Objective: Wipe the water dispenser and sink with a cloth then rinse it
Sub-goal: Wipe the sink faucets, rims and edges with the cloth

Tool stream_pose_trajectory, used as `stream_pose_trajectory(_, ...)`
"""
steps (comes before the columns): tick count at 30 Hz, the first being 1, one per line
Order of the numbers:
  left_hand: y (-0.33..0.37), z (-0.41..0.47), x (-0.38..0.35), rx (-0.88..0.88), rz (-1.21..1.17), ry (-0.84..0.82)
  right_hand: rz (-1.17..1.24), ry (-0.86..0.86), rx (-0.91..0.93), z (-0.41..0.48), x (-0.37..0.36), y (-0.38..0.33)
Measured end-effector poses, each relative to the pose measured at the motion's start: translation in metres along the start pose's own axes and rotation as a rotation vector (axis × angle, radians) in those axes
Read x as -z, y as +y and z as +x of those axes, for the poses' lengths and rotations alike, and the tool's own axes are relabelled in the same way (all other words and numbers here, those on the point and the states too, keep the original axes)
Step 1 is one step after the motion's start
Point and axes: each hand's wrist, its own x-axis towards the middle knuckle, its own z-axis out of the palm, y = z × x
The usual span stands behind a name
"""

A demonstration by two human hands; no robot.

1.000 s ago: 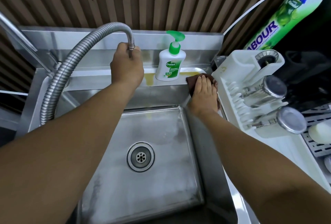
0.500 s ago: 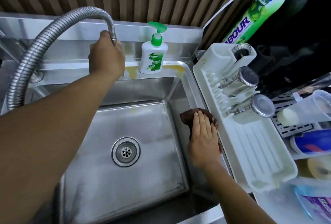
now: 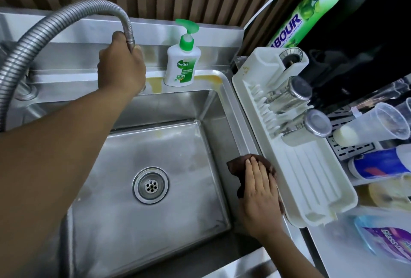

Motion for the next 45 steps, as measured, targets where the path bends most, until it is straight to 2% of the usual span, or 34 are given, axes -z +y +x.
stream_pose_trajectory(7,-0.003,-0.001,-0.001,-0.012,-0.011,-0.017,-0.009,0.016,0.027,0.109,0.006,-0.023)
stream_pose_trajectory(10,-0.003,-0.001,-0.001,-0.022,-0.02,-0.018,-0.001,-0.043,0.057,0.148,0.016,-0.033)
stream_pose_trajectory(13,-0.001,-0.001,-0.001,-0.021,-0.026,-0.02,0.003,-0.096,0.076,0.182,0.025,-0.04)
stream_pose_trajectory(20,-0.004,0.002,-0.003,-0.027,-0.005,-0.021,-0.008,-0.084,0.101,0.232,0.023,-0.045)
stream_pose_trajectory(25,-0.008,0.004,-0.001,-0.014,-0.059,-0.031,0.063,-0.109,0.134,0.194,0.028,-0.04)
stream_pose_trajectory(31,-0.012,0.007,-0.002,-0.048,-0.026,-0.041,0.108,-0.014,0.147,0.096,0.014,-0.015)
stream_pose_trajectory(34,-0.014,0.007,0.001,-0.047,-0.053,-0.061,0.093,-0.023,0.144,0.043,0.013,-0.004)
stream_pose_trajectory(40,-0.014,0.009,0.002,-0.023,-0.055,-0.08,0.111,-0.056,0.078,-0.029,0.008,0.009)
stream_pose_trajectory(45,-0.019,0.013,0.002,-0.035,-0.064,-0.089,0.078,-0.015,-0.008,-0.048,-0.001,0.006)
